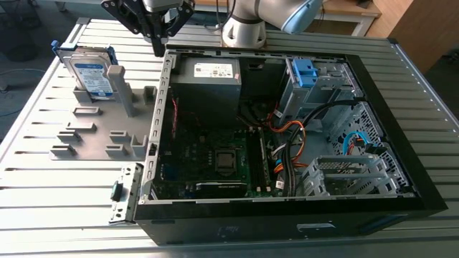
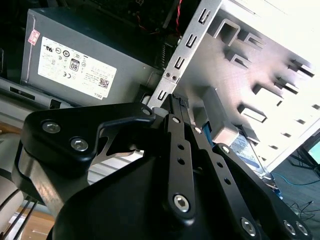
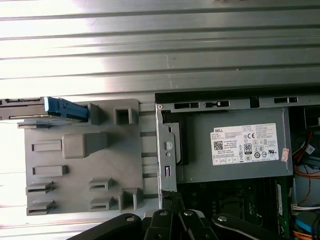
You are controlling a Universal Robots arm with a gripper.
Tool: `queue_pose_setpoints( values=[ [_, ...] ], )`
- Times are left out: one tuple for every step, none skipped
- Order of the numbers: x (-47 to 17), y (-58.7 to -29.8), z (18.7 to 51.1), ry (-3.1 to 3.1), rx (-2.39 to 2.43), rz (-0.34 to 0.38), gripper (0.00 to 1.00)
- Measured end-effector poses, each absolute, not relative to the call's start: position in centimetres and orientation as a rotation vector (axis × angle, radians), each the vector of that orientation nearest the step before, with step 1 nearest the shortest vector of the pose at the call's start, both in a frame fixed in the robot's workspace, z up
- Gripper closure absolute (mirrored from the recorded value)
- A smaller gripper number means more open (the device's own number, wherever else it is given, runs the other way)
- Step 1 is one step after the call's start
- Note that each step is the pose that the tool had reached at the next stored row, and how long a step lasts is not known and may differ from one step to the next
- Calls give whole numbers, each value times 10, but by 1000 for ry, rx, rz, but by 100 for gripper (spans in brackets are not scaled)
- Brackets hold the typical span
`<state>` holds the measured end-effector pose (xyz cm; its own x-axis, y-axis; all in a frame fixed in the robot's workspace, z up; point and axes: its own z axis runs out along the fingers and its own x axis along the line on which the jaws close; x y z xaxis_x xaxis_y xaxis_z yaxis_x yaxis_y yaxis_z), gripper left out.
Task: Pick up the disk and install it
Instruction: 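Reach for the disk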
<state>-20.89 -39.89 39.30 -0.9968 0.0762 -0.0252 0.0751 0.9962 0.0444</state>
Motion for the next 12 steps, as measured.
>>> queue_pose_setpoints(
  values=[
    [-209, -399, 393, 3112, 118, 68, 89],
    [-210, -399, 393, 3112, 118, 68, 89],
    [-211, -399, 393, 3112, 118, 68, 89],
    [-211, -399, 393, 3112, 118, 68, 89],
    [-212, -399, 393, 3112, 118, 68, 89],
    [-212, -399, 393, 3112, 118, 68, 89],
    [-213, -399, 393, 3112, 118, 68, 89],
    [-214, -399, 393, 3112, 118, 68, 89],
    [-214, -399, 393, 3112, 118, 68, 89],
    [-215, -399, 393, 3112, 118, 68, 89],
    [-216, -399, 393, 3112, 118, 68, 89],
    [-216, -399, 393, 3112, 118, 68, 89]
  ],
)
